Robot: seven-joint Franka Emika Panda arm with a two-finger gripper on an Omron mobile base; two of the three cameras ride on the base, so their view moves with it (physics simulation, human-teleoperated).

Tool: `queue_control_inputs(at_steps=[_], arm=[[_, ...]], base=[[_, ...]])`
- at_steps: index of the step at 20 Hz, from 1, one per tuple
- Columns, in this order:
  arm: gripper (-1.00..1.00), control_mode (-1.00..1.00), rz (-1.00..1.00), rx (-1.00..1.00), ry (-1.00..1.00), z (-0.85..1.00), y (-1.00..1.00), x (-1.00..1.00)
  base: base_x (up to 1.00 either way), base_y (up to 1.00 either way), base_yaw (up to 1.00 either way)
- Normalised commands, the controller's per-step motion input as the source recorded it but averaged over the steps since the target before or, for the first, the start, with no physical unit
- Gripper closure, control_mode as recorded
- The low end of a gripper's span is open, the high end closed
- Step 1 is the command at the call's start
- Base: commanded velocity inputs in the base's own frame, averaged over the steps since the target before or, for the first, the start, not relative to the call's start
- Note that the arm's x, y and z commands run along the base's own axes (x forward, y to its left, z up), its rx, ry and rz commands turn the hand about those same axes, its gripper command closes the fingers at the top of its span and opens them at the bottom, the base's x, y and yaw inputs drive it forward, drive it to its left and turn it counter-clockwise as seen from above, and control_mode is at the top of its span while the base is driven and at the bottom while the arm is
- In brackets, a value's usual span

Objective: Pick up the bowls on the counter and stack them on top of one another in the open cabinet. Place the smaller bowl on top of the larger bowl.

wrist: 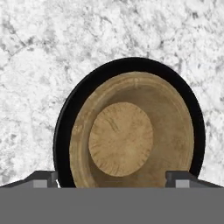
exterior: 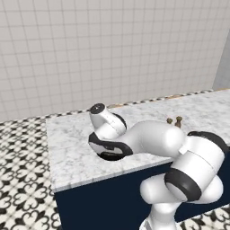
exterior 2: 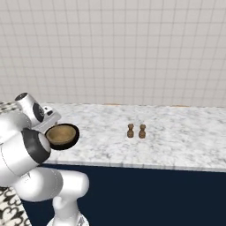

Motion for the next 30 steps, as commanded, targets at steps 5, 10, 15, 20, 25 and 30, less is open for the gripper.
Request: queue_control_inputs(at_steps=[5, 10, 15, 20, 25, 30], arm=[[-1.00, -1.00, 0.00, 0.04, 0.09, -0.44, 0.23, -0.31], [-1.00, -1.00, 0.00, -0.01, -0.03, -0.46, 0.02, 0.02], [-1.00, -1.00, 0.00, -0.02, -0.07, -0.40, 0.00, 0.01], [-1.00, -1.00, 0.00, 0.00, -0.07, -0.23, 0.00, 0.09], [1.00, -1.00, 0.00, 0.00, -0.08, -0.03, -0.01, 0.16], [1.00, -1.00, 0.00, 0.00, 0.00, 0.00, -0.07, 0.04]], base=[[0.00, 0.00, 0.00], [0.00, 0.00, 0.00], [0.00, 0.00, 0.00], [0.00, 0.00, 0.00], [0.00, 0.00, 0.00], [0.00, 0.00, 0.00]])
